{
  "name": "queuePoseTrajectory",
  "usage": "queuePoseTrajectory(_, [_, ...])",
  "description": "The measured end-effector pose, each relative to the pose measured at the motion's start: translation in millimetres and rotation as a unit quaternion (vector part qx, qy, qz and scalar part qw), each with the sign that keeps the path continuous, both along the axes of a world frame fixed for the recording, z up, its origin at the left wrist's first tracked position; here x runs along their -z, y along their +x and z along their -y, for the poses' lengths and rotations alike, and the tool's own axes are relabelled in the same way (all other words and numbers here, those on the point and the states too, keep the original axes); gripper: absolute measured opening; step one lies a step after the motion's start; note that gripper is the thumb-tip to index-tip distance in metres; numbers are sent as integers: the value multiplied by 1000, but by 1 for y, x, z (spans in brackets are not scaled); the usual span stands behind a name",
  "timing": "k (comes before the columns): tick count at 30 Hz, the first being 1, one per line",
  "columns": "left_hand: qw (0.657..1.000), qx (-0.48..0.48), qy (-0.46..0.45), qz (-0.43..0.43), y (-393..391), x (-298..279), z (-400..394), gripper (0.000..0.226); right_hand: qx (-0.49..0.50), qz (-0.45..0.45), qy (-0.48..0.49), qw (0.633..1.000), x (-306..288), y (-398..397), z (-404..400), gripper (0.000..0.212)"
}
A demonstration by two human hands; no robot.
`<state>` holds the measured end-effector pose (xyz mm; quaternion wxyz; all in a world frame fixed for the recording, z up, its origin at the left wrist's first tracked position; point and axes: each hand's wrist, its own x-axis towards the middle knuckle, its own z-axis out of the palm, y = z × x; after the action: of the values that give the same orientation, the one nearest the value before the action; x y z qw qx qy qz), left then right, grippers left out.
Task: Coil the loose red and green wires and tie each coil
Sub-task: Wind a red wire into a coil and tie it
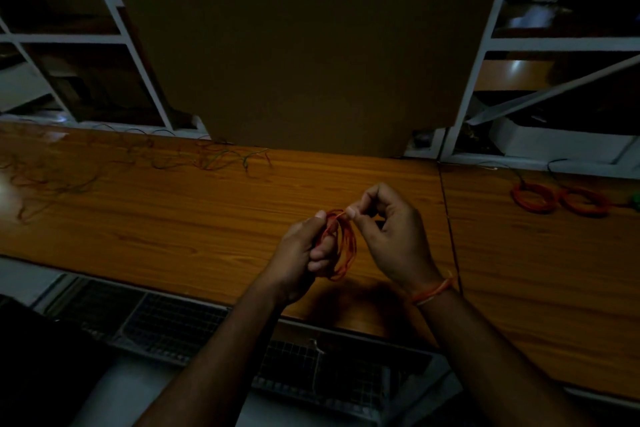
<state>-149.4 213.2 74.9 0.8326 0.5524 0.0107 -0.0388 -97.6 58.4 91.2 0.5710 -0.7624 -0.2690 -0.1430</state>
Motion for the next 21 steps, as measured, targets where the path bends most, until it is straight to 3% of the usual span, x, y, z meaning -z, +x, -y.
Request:
queuePoseTrajectory(3, [998,58,-29,-14,-3,-1,1,32,-5,-3,31,999,-4,4,1,26])
queuePoseTrajectory(11, [990,121,-65,-37,-5,1,-3,32,11,-86,136,987,8,16,3,29])
queuePoseTrajectory(13, [984,149,-93,-40,-6,-2,-4,34,9,-98,116,988,11,15,2,24])
queuePoseTrajectory(17, [993,110,-41,-29,-5,-5,0,32,-2,-158,14,987,29,14,-3,7])
queuePoseTrajectory(21, [992,77,-95,-40,-5,-11,5,29,4,-243,-22,970,38,5,-10,86])
